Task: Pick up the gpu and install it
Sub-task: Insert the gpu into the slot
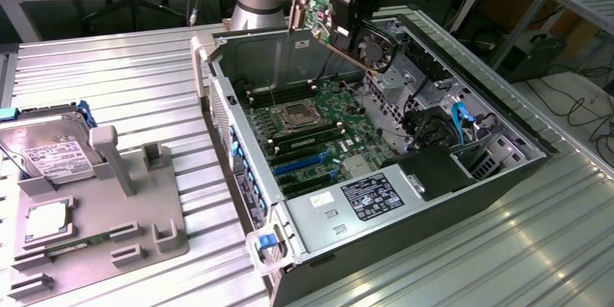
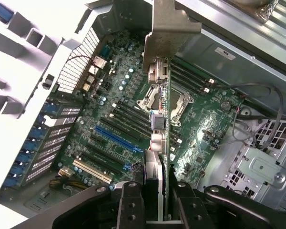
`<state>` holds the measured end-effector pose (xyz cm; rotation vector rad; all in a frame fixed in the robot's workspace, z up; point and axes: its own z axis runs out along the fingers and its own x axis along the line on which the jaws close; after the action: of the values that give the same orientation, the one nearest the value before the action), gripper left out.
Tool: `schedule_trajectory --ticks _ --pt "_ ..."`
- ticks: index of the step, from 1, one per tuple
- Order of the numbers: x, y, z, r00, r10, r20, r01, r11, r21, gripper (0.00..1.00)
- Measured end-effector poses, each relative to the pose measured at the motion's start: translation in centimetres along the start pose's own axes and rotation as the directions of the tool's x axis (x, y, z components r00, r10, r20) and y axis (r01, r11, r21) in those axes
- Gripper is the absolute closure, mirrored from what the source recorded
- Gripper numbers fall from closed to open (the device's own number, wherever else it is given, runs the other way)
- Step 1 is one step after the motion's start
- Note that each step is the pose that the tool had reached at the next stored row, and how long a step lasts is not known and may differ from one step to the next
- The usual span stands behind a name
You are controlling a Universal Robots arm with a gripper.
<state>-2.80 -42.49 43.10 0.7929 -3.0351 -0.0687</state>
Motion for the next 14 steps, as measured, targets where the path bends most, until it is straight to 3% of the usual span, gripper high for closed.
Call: schedule_trajectory --ticks 14 --pt "0.01 -0.01 -0.01 0.9954 -0.096 -0.0042 0.096 0.9954 -0.0008 0.72"
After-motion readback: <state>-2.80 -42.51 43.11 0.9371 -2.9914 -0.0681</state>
